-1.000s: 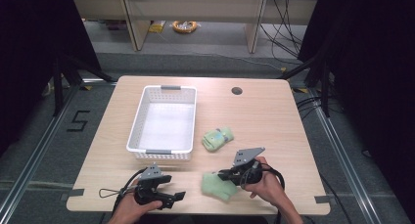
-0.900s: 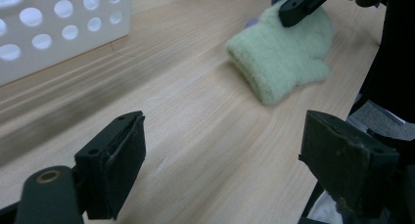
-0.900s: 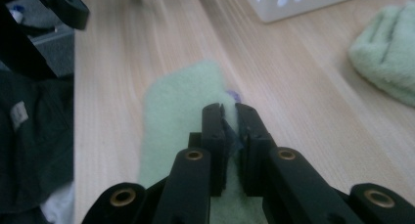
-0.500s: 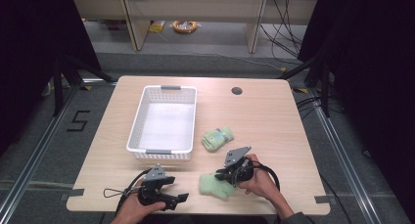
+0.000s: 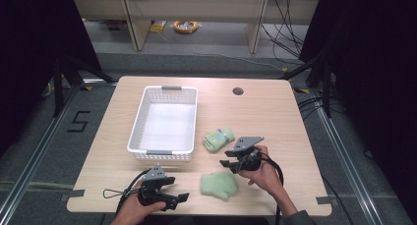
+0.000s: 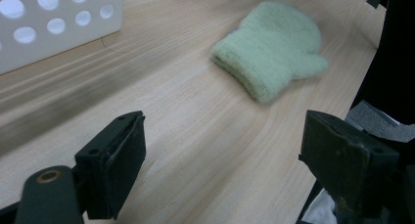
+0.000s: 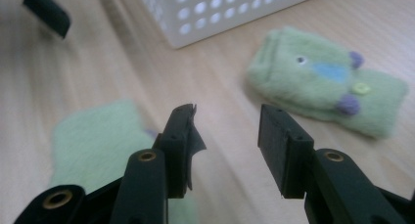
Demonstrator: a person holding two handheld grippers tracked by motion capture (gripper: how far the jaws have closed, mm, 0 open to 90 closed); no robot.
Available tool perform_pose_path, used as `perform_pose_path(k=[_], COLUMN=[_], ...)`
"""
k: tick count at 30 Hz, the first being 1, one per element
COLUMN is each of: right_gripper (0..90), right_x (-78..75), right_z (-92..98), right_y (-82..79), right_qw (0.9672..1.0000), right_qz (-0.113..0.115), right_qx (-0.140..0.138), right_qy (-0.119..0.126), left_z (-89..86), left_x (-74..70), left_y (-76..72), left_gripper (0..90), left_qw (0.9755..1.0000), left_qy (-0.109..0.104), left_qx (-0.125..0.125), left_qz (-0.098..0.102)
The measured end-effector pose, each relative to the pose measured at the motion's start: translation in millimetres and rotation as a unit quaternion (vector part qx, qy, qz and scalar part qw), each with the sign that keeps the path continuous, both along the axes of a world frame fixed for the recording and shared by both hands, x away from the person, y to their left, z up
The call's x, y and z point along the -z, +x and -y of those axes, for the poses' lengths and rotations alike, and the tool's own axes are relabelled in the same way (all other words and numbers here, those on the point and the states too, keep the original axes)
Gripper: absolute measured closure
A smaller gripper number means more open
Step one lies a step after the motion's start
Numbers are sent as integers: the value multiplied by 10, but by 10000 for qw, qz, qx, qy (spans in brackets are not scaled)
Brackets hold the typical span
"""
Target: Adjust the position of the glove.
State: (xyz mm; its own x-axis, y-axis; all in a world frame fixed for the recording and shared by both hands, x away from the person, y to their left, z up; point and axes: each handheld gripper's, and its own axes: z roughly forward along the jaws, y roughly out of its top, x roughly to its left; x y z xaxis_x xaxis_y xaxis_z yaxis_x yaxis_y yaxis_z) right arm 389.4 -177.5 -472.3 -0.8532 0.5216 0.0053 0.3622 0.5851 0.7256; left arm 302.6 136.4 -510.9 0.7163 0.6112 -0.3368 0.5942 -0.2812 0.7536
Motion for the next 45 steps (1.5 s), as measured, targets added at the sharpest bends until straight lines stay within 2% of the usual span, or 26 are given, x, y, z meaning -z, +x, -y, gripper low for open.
perform_pose_path(k=[3, 7, 9, 12, 14, 16, 17, 19, 24, 26, 27, 28, 30, 31, 32, 33, 34, 35, 36, 38, 39, 40, 41, 42, 44, 45], right_gripper=[574, 581, 584, 588, 590, 596, 597, 598, 608, 614, 621, 628, 628, 632, 637, 645, 648, 654, 662, 673, 681, 694, 694, 722, 727, 752], right_x=[-32, -58, -55, -54, -64, -45, -55, -35, -16, -15, -3, -14, 15, 8, 25, 49, 48, 68, 68, 93, 127, 116, 116, 168, 166, 206], right_z=[9, 23, 13, 1, 4, -35, -30, -71, -232, -250, -300, -343, -372, -386, -402, -457, -463, -483, -499, -524, -552, -560, -560, -589, -593, -615], right_y=[111, 235, 311, 421, 441, 486, 500, 525, 538, 545, 541, 547, 563, 571, 581, 579, 582, 596, 595, 608, 611, 606, 606, 641, 640, 659], right_qw=[9997, 9991, 9985, 9971, 9970, 9956, 9962, 9961, 9951, 9957, 9950, 9939, 9937, 9936, 9939, 9934, 9940, 9946, 9946, 9947, 9946, 9945, 9945, 9964, 9964, 9972], right_qz=[139, 156, 224, 222, 224, 125, 105, 123, -62, -33, -60, -230, -156, -241, -150, -194, -212, -94, -222, -256, -192, -326, -326, -107, -188, -122], right_qx=[191, 399, 492, 717, 721, 924, 855, 874, 991, 930, 999, 1074, 1103, 1100, 1088, 1125, 1071, 1030, 1016, 993, 1016, 992, 992, 837, 811, 717], right_qy=[-79, -76, -89, -96, -148, -58, -153, -99, 24, -11, 57, 30, 100, 49, 83, 72, 54, 68, -24, -73, 15, -74, -74, -68, -137, -189], left_z=[-4, -15, -28, -26, -26, -22, -23, -23, -22, -27, -27, -31, -32, -33, -36, -34, -32, -29, -24, -29, -29, -29, -29, -31, -32, -31], left_x=[3, -6, -9, -6, -11, -14, -13, -12, -19, -22, -23, -25, -25, -28, -33, -28, -26, -22, -17, -24, -23, -22, -22, -17, -16, -17], left_y=[1, 2, 8, 3, 0, 0, 0, 0, -5, -1, -2, -3, -4, -5, -7, -5, -3, -2, -3, -8, -8, -6, -6, -3, -5, -7], left_gripper=[164, 164, 165, 164, 165, 164, 164, 164, 165, 165, 165, 165, 166, 166, 165, 166, 166, 166, 165, 166, 165, 166, 165, 165, 166, 166], left_qw=[10000, 9999, 10000, 9999, 9999, 9999, 9999, 9999, 9998, 9999, 9998, 9999, 9998, 9998, 9998, 9999, 9999, 9999, 9998, 9999, 9999, 9999, 9999, 9998, 9999, 9999], left_qy=[-34, -72, 16, -3, 35, 35, 50, 58, 29, 7, 15, 11, 15, 21, 56, 19, 19, 12, -10, 16, 11, 9, 9, -3, -3, -11], left_qx=[-38, -77, -62, -53, -40, -53, -43, -42, -85, -54, -85, -53, -54, -64, -62, -41, -35, -52, -74, -29, -40, -55, -55, -68, -61, -60], left_qz=[-44, 4, 36, 111, 116, 102, 112, 118, 157, 141, 181, 161, 164, 168, 169, 162, 150, 152, 169, 125, 131, 149, 149, 160, 157, 153])
